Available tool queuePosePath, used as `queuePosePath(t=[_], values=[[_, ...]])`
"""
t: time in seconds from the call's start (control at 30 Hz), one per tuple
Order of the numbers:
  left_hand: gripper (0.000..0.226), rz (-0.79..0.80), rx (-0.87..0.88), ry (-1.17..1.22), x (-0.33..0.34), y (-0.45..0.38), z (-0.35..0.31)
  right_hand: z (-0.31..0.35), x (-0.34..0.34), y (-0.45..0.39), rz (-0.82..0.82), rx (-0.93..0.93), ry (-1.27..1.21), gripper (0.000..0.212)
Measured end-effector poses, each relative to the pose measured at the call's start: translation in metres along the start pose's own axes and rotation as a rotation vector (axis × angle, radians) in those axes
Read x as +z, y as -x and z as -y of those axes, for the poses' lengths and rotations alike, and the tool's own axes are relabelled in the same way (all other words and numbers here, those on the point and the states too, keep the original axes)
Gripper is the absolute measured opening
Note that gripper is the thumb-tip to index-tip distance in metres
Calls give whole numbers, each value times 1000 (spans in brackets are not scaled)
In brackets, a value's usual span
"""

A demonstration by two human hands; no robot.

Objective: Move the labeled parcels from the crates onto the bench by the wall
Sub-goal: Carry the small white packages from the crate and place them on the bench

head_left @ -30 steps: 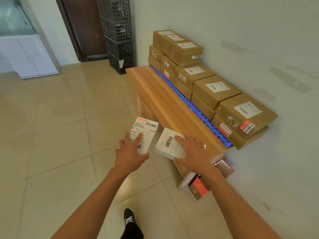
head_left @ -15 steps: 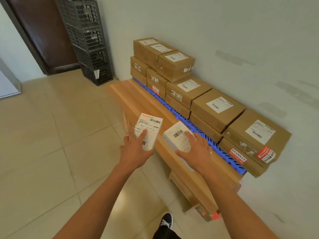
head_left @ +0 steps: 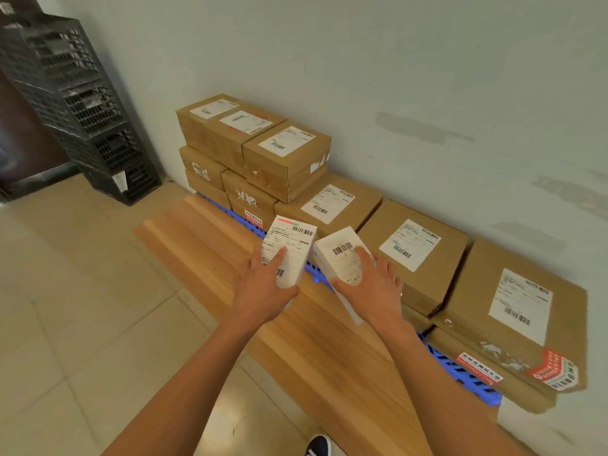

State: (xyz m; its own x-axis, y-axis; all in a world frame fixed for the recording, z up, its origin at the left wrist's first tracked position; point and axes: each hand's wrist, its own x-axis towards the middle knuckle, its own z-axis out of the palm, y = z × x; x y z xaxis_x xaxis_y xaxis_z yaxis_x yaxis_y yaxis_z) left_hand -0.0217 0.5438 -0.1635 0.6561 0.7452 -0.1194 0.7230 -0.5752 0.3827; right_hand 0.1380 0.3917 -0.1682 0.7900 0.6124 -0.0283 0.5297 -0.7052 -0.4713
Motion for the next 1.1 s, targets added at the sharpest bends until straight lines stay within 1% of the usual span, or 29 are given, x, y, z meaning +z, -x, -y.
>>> queuePosePath(t=[0.17, 0.33, 0.43, 0.57, 0.63, 0.73, 0.8, 0.83, 0.93, 1.0, 1.1], values=[[89, 42, 105, -1, -7, -81, -22, 5, -9, -55, -5, 130, 12, 93], [89, 110, 207, -32, -5, -156, -46, 8, -12, -103, -36, 277, 17, 86], [86, 170, 247, -19, 3, -189, -52, 14, -7, -128, -77, 346, 56, 85], [81, 225, 306, -58, 14, -224, -51, 23, 7, -154, -83, 448, 95, 86], [79, 210, 339, -62, 19, -235, -50, 26, 12, -159, -69, 461, 119, 82], [70, 166, 414, -96, 25, -251, -50, 32, 21, -165, -98, 479, 125, 65], [59, 98, 496, -115, 27, -256, -49, 33, 23, -163, -117, 478, 82, 51], [52, 47, 550, -118, 28, -258, -47, 32, 24, -161, -121, 474, 56, 48], [38, -93, 714, -114, 32, -264, -40, 31, 30, -151, -122, 415, -15, 46], [36, -105, 760, -91, 31, -270, -40, 32, 35, -149, -129, 396, -54, 44], [38, -70, 776, -82, 28, -275, -41, 37, 41, -160, -160, 411, -101, 43]])
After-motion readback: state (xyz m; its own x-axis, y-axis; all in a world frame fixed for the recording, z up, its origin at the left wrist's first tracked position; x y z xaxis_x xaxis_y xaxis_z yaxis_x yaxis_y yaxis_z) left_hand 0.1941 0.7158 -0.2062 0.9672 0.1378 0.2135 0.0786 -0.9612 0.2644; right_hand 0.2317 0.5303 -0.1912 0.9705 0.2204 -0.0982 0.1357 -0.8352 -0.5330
